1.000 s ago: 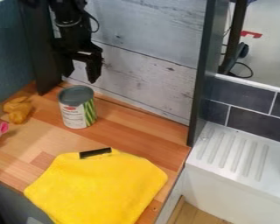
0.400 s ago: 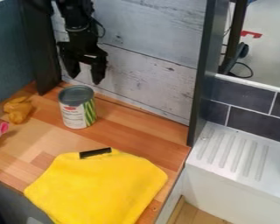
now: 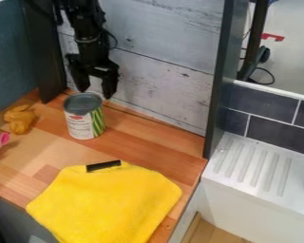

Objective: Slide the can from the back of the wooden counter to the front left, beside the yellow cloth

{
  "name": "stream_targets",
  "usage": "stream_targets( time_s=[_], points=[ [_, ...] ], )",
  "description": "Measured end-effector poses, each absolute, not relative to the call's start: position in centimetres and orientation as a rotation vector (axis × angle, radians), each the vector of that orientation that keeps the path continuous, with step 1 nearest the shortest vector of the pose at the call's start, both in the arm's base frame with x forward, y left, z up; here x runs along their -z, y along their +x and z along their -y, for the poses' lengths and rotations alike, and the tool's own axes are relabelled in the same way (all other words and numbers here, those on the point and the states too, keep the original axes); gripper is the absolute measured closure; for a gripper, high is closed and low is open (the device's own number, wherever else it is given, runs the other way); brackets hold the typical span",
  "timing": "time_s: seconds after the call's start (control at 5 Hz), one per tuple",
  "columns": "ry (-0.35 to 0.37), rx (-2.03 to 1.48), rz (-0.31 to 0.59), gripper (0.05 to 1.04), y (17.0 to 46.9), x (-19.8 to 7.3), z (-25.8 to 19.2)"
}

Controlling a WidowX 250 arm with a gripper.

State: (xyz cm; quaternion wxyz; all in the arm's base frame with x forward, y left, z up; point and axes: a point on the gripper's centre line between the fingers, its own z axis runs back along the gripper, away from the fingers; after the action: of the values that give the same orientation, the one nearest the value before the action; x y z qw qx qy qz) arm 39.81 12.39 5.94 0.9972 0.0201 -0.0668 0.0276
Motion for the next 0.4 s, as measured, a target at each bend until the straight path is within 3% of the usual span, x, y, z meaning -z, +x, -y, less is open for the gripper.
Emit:
stream_targets(
  time_s=[0.2, 0.4],
  points=[
    [0.021, -0.04, 0.063, 0.083, 37.9, -4.1, -11.9],
    [0.022, -0.02, 0.037, 0.083, 36.1, -4.7, -11.5]
  ],
)
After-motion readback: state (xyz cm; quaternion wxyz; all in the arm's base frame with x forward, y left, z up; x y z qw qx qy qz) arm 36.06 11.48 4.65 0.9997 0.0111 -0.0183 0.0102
